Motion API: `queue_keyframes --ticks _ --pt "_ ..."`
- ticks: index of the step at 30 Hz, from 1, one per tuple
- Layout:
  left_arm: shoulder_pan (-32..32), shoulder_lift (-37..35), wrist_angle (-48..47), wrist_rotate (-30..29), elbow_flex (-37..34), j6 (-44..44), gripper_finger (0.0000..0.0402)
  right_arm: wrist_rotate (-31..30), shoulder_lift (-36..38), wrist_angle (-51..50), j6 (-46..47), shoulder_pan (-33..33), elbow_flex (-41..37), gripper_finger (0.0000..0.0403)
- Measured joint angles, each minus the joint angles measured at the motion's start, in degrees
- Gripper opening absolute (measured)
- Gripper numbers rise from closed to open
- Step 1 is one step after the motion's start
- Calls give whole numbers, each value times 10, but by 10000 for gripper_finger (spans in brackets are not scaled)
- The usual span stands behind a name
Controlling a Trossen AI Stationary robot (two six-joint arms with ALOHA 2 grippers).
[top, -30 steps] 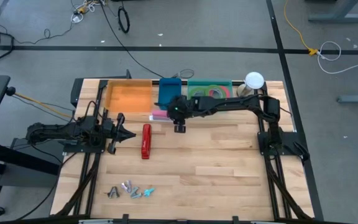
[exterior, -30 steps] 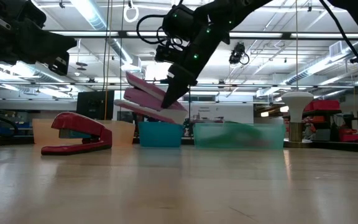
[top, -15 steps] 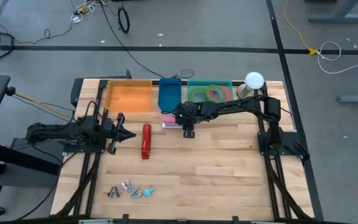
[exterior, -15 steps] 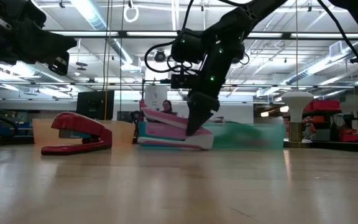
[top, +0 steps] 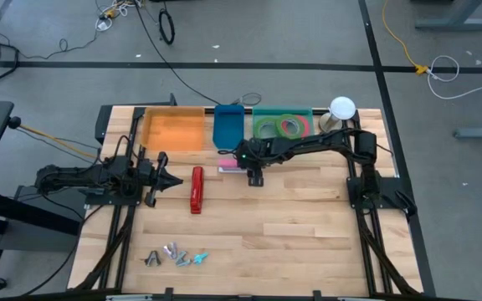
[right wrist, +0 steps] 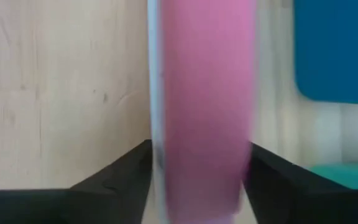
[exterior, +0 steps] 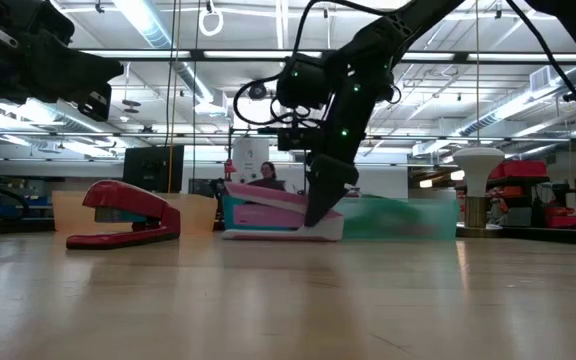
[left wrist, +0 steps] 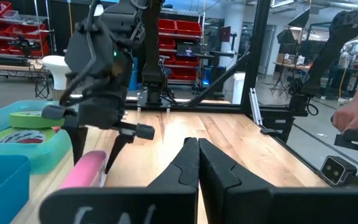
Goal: Pick and place Stapler, Stapler remover, tape
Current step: Move the pink stapler to the center of the table, then put the purple staple remover into the blue bin
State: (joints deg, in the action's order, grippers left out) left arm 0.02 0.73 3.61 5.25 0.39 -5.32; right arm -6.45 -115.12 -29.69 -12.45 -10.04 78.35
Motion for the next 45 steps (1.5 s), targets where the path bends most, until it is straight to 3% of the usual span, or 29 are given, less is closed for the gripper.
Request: queue_keyframes --ticks 5,9,20,37,45 --pt "0 0 0 0 0 0 3 11 30 0 -12 0 0 288" --pt "0 0 0 0 0 0 3 14 70 7 -16 0 1 302" --pt "0 0 0 0 0 0 3 10 159 17 -22 -4 2 288" --pt "0 0 0 0 0 0 3 20 233 -32 -15 -4 2 282" --pt "0 0 0 -1 0 0 3 27 257 -65 83 -2 2 282"
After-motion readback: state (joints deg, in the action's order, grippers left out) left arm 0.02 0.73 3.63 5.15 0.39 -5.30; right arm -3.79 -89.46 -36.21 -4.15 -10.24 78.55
